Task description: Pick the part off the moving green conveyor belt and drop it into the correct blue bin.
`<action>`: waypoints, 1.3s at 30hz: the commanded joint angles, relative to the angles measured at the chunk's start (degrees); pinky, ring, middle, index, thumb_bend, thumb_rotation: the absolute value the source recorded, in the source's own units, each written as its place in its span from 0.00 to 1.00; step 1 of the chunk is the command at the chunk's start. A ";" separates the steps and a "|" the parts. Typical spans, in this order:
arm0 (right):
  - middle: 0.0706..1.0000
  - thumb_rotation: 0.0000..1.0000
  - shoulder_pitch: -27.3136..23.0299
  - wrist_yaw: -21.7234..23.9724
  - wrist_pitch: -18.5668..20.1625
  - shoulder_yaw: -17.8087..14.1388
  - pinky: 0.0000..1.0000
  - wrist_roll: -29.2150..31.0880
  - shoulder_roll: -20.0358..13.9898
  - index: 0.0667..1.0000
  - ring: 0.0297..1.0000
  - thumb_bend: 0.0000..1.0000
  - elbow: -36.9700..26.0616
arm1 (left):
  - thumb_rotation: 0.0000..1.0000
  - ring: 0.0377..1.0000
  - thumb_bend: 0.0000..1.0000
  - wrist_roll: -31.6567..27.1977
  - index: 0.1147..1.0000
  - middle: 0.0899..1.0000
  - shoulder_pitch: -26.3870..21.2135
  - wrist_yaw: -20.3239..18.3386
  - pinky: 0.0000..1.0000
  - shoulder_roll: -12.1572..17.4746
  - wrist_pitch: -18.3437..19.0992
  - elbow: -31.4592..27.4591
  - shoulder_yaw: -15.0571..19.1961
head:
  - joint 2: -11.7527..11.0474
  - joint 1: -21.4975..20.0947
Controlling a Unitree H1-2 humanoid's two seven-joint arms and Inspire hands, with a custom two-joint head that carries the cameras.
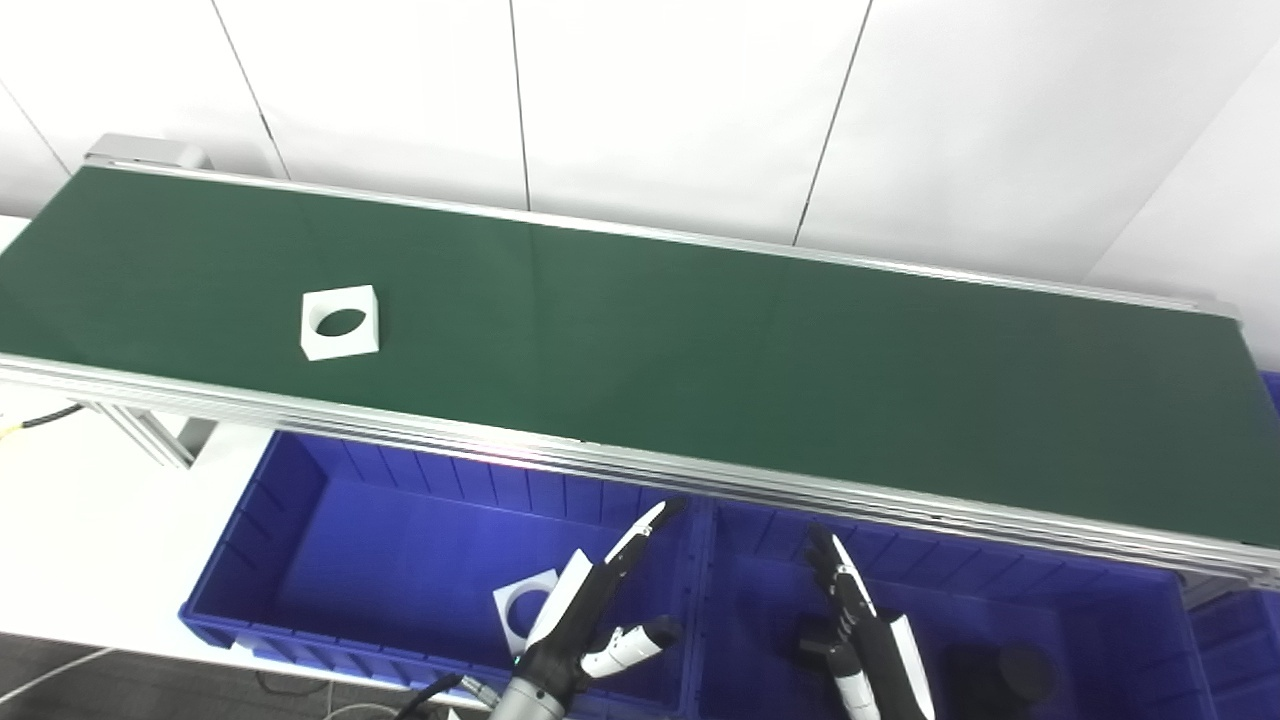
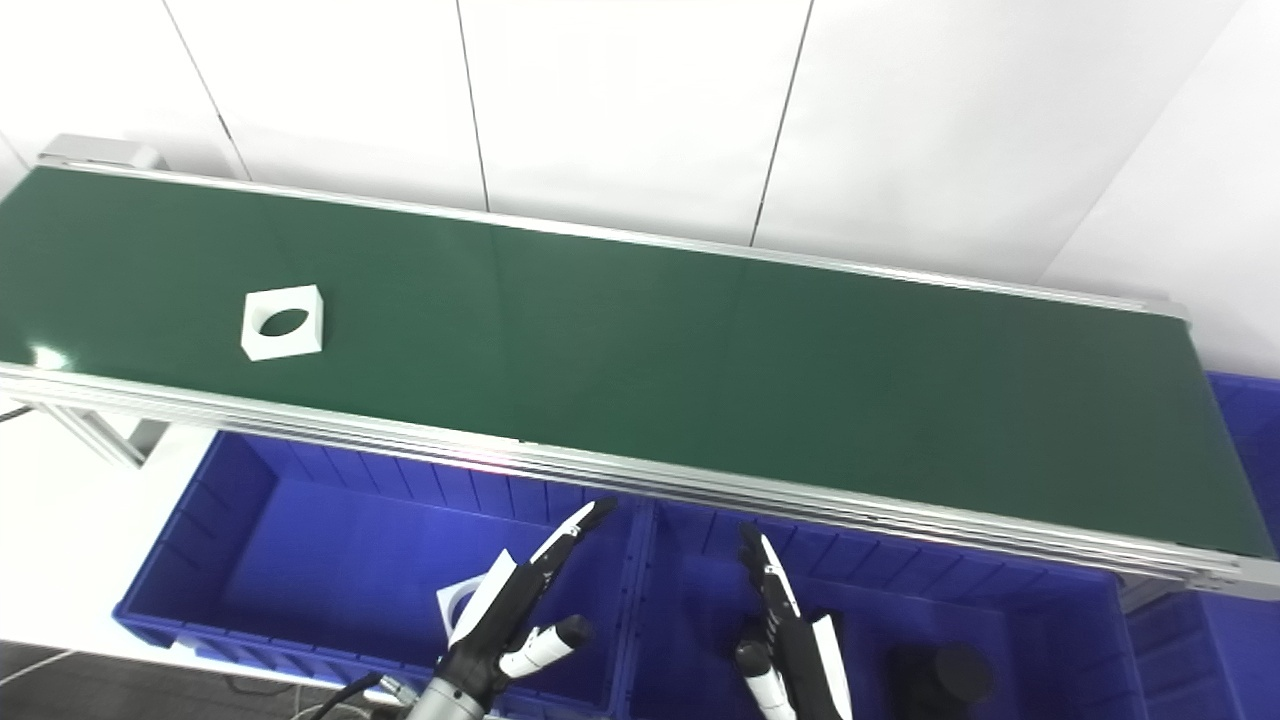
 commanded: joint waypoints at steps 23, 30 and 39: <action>0.97 1.00 -0.91 -0.55 -2.84 -0.17 0.96 -0.15 0.22 0.97 0.96 0.97 1.00 | 0.93 0.95 0.89 -0.04 0.91 0.94 -2.35 4.99 0.96 0.98 -1.91 1.92 -3.72 | -3.72 2.26; 0.97 1.00 -0.92 -0.11 -2.84 -0.17 0.96 0.11 -0.06 0.97 0.96 0.97 1.10 | 0.89 0.95 0.86 -0.02 0.91 0.94 -2.75 6.02 0.93 1.28 -1.91 1.83 -4.87 | -3.74 2.39; 0.97 1.00 -1.20 -0.26 -2.84 -0.07 0.97 -0.07 -0.13 0.97 0.96 0.97 1.53 | 0.88 0.93 0.89 3.10 0.89 0.94 -4.84 9.59 0.96 3.92 -1.91 -2.47 -9.40 | -3.22 3.49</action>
